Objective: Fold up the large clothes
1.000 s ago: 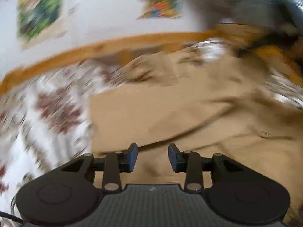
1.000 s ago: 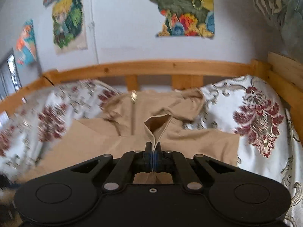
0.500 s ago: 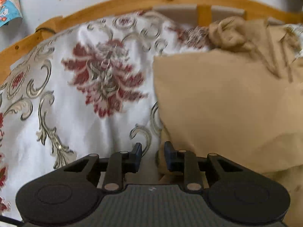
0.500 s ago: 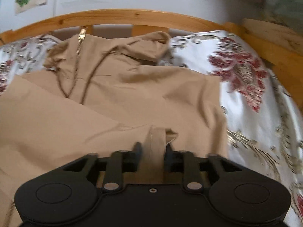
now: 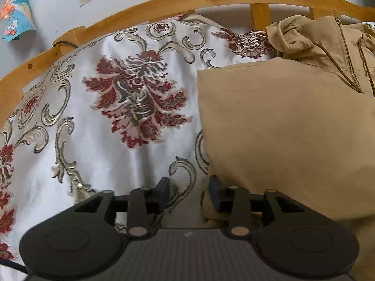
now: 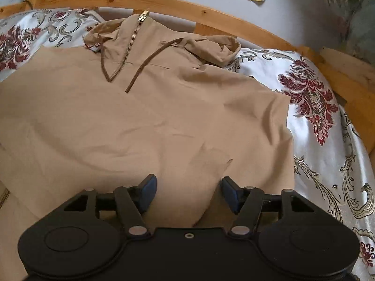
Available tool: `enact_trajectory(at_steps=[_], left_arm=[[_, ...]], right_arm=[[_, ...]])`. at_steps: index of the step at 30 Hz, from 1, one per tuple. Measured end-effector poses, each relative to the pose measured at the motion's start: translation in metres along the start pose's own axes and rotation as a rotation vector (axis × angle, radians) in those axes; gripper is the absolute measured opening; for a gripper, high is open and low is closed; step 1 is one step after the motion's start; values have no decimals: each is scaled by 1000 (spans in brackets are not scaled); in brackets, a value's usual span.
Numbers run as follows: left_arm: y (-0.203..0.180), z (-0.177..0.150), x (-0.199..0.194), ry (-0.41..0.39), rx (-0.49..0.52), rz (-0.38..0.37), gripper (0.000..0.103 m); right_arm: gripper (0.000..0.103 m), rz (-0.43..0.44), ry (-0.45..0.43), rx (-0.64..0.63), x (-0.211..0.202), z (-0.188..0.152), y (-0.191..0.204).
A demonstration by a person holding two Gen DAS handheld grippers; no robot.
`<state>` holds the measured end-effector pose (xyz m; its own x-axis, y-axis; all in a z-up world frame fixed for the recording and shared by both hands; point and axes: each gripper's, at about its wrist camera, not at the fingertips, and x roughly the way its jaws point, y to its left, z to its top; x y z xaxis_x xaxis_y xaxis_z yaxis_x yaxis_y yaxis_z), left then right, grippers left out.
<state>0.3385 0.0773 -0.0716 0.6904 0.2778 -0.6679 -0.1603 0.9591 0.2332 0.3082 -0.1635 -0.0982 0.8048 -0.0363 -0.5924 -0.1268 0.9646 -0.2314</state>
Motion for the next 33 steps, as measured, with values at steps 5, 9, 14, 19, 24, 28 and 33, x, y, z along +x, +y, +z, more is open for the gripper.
enact_trajectory(at_steps=[5,9,14,19,24,28,33], left_arm=[[13,27,-10,40,-36,-87,62],[-6,65,-6,-15,72,-141,64],[-37,121,6,-231,45,-277,73],[-84,172,46,-274,104,-326,69],[-108,198,86,-195,178,-322,45],[-109,207,100,-139,166,-302,12],[-86,193,74,-315,38,-229,2]], right_arm=[[63,88,-76,115,-19,45,-41],[63,145,-50,232,12,111,-82],[61,137,-71,297,88,188,-105],[52,156,-7,292,144,230,-116],[28,172,62,187,161,233,-108],[5,121,-9,146,155,221,-95],[1,-130,-250,-171,117,194,-52]])
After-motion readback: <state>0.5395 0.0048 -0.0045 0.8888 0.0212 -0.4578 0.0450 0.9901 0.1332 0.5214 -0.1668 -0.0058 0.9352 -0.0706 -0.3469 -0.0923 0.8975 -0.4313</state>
